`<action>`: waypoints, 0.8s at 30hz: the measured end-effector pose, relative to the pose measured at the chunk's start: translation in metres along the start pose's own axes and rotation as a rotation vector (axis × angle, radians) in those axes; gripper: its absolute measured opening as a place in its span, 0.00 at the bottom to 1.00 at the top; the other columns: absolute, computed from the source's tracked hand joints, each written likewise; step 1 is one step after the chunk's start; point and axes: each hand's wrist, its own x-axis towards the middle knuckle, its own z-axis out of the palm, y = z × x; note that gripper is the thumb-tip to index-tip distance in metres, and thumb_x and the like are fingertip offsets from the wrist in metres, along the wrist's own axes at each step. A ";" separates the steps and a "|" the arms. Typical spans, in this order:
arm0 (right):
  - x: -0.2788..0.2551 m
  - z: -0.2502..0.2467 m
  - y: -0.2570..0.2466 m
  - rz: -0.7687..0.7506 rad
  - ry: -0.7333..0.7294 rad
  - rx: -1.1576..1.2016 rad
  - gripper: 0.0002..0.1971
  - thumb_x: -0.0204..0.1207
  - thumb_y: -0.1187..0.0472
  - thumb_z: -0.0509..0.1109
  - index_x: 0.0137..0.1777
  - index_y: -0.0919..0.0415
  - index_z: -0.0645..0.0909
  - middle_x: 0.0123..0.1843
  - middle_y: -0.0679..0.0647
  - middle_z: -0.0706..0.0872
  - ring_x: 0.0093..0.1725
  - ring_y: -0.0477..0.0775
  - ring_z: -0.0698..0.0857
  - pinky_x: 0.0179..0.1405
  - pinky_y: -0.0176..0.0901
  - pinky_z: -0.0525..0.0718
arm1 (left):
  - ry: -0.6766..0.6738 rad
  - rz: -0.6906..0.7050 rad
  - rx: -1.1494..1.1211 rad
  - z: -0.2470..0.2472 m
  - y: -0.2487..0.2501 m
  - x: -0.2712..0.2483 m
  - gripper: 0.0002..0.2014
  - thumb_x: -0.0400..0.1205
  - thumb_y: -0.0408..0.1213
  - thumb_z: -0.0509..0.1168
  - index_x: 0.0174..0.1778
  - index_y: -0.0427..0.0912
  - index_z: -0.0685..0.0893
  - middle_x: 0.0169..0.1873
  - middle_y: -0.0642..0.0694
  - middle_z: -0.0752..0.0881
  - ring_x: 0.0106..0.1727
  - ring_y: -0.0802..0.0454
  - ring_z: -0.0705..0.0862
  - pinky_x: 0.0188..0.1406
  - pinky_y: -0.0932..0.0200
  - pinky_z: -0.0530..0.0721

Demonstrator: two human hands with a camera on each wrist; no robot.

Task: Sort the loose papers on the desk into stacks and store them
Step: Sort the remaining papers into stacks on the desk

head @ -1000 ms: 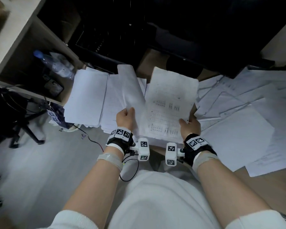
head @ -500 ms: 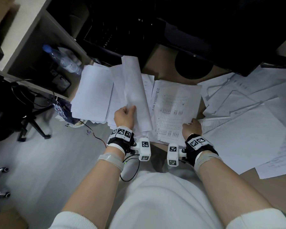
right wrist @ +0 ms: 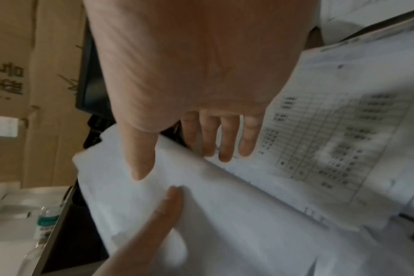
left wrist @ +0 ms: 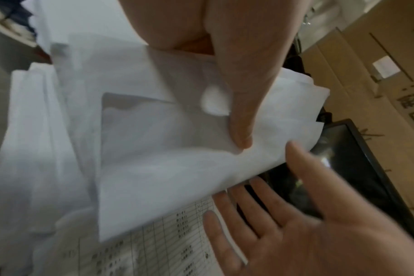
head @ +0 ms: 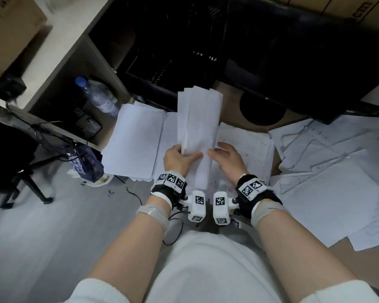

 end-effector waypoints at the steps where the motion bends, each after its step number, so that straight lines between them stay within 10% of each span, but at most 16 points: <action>1: 0.001 0.010 -0.005 -0.004 0.002 0.004 0.37 0.75 0.50 0.78 0.80 0.57 0.66 0.71 0.53 0.81 0.68 0.51 0.81 0.61 0.44 0.79 | -0.029 0.031 0.023 -0.005 0.002 0.003 0.14 0.66 0.45 0.85 0.37 0.47 0.88 0.36 0.49 0.91 0.40 0.50 0.91 0.38 0.59 0.87; 8: 0.008 0.061 -0.047 0.012 0.236 0.082 0.45 0.71 0.48 0.80 0.81 0.59 0.57 0.67 0.51 0.79 0.64 0.54 0.81 0.69 0.50 0.79 | -0.187 0.211 0.278 -0.042 0.001 0.025 0.16 0.67 0.47 0.83 0.43 0.44 0.88 0.36 0.51 0.89 0.38 0.50 0.86 0.39 0.54 0.84; 16: 0.017 0.087 -0.053 0.073 0.365 0.117 0.19 0.60 0.52 0.65 0.50 0.58 0.74 0.45 0.56 0.85 0.48 0.63 0.85 0.51 0.57 0.86 | -0.233 0.229 0.089 -0.071 -0.008 0.048 0.13 0.77 0.46 0.77 0.38 0.40 0.84 0.33 0.44 0.86 0.35 0.49 0.81 0.41 0.55 0.80; 19: 0.014 0.081 -0.047 0.033 0.372 0.021 0.08 0.70 0.56 0.62 0.43 0.57 0.80 0.44 0.54 0.87 0.45 0.59 0.85 0.50 0.51 0.83 | -0.142 0.131 -0.035 -0.080 -0.014 0.058 0.16 0.80 0.44 0.74 0.55 0.34 0.87 0.51 0.41 0.91 0.53 0.43 0.88 0.60 0.50 0.85; 24: 0.005 0.072 -0.026 0.046 0.391 -0.042 0.09 0.80 0.60 0.65 0.50 0.56 0.88 0.51 0.52 0.91 0.53 0.59 0.89 0.62 0.57 0.87 | -0.133 0.097 -0.126 -0.089 -0.021 0.065 0.10 0.78 0.43 0.73 0.49 0.41 0.88 0.46 0.44 0.92 0.47 0.47 0.89 0.57 0.44 0.88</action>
